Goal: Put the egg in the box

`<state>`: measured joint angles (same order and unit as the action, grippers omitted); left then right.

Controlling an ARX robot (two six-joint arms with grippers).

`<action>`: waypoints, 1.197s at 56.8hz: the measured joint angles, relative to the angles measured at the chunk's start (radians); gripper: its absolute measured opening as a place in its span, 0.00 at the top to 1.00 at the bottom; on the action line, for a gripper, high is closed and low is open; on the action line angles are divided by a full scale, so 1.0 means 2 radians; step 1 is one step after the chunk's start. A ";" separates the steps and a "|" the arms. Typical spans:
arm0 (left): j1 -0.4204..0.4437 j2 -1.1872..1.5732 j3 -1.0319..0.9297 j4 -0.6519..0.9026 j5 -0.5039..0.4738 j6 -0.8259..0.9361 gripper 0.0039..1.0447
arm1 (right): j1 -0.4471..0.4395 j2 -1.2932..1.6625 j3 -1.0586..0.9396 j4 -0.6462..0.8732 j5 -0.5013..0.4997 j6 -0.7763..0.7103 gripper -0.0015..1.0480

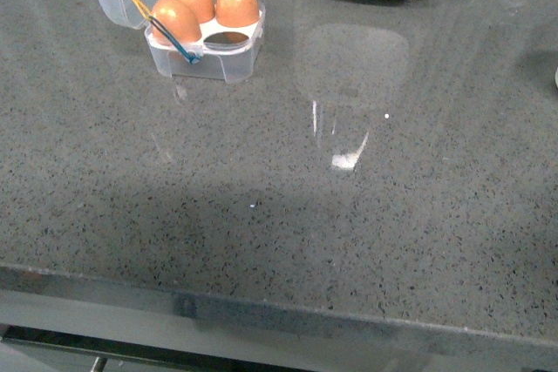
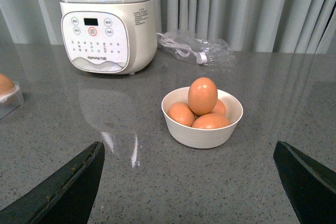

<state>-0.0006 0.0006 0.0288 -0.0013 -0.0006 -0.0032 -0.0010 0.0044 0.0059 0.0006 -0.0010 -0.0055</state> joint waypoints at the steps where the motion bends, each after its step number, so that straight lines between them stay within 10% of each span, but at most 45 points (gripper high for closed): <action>1: 0.000 0.000 0.000 0.000 0.000 0.000 0.06 | 0.000 0.000 0.000 0.000 0.000 0.000 0.07; 65: 0.000 0.000 0.000 0.000 0.000 0.000 0.06 | 0.000 0.000 0.000 0.000 0.000 0.000 0.07; 68: 0.000 0.000 0.000 0.000 0.000 0.000 0.06 | 0.018 0.014 0.011 -0.033 0.060 0.027 0.07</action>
<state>-0.0006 0.0006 0.0288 -0.0013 -0.0006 -0.0032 0.0345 0.0334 0.0280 -0.0658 0.1192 0.0490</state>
